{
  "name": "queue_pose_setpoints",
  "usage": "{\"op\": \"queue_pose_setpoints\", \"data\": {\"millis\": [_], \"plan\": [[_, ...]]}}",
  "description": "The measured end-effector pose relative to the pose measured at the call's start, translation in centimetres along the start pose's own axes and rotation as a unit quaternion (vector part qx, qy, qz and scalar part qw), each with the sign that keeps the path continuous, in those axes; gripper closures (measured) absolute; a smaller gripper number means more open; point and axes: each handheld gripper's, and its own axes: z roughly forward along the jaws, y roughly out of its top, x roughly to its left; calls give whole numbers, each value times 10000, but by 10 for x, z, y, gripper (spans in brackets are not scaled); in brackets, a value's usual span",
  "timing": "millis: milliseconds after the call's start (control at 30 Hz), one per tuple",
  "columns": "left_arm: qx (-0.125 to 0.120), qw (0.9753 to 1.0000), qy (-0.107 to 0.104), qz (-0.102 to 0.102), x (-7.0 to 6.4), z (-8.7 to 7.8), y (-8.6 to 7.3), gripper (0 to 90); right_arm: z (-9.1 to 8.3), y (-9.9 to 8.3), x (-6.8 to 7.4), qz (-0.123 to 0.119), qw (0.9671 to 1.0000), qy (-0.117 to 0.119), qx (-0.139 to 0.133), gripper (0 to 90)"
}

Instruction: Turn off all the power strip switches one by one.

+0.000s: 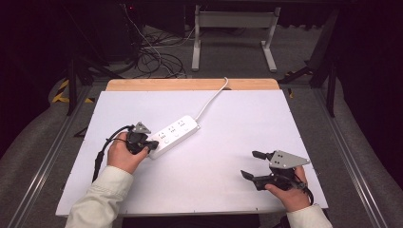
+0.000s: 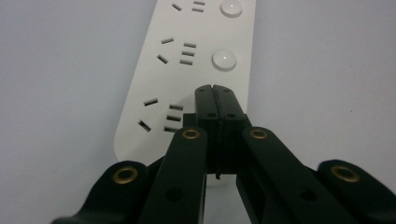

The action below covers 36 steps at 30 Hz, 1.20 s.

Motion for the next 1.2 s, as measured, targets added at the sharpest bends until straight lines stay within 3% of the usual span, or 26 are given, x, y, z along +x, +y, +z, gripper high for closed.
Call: {"op": "queue_pose_setpoints", "data": {"millis": [900, 933, 1000, 1133, 1200], "plan": [[89, 9996, 229, 148, -6, 1, 1, 900, 0, 0, 1, 15, 10000, 2, 22, 210], [-29, 9992, 328, 241, -8, 3, 1, 900, 0, 0, 1, 20, 10000, 5, 29, 210], [-141, 9991, 356, 208, -8, 1, 3, 900, 1, 0, 0, 11, 10000, 2, 28, 209], [-760, 9971, 61, -79, -2, -14, 7, 900, 0, -1, 0, 10, 10000, 0, 14, 208], [-811, 9966, 8, -117, -1, -18, 8, 900, 0, -1, -1, 28, 10000, 2, 14, 208]]}}
